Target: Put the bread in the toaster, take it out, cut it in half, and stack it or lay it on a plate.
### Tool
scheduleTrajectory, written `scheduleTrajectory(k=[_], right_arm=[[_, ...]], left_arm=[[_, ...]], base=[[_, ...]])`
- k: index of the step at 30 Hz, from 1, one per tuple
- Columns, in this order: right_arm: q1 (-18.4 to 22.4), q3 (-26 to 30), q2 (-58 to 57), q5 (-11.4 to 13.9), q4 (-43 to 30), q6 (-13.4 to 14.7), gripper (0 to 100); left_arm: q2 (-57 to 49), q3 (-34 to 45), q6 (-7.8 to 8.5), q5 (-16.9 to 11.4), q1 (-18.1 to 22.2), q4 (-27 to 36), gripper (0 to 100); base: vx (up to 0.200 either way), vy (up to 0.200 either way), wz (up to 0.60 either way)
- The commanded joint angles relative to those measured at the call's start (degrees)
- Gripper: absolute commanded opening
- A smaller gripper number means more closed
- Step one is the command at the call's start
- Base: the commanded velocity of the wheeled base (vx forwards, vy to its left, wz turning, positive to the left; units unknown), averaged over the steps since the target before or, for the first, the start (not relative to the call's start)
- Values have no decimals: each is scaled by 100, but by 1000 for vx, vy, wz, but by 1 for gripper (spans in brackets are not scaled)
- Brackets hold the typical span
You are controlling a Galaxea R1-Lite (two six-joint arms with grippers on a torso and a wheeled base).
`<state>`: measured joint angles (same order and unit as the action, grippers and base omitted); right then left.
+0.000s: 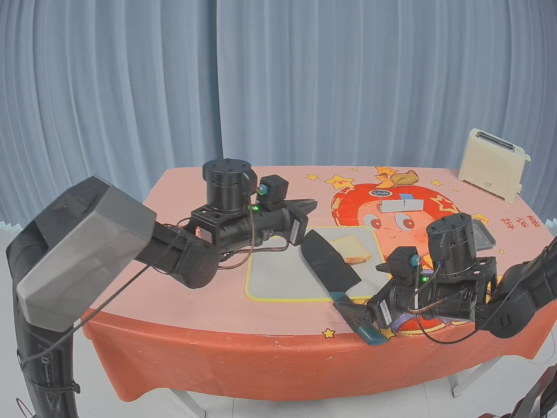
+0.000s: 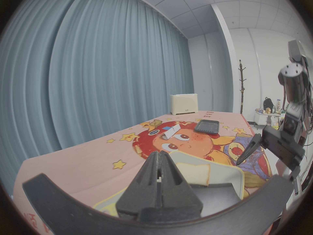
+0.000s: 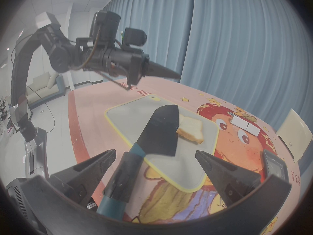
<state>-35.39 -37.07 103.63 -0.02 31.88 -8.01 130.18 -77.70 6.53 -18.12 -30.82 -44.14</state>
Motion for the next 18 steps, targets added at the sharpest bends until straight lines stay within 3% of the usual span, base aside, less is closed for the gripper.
scheduleTrajectory(k=[1,11,18], right_arm=[[-144,51,184,-50,11,1,100],[-196,60,377,-50,3,10,100],[-205,60,456,-50,3,19,100]], left_arm=[[-837,669,15,-25,401,-42,0],[-1127,932,-3,-34,814,-376,0],[-1241,1108,-3,-34,858,-367,0]], base=[[0,0,0],[0,0,0],[0,0,0]])
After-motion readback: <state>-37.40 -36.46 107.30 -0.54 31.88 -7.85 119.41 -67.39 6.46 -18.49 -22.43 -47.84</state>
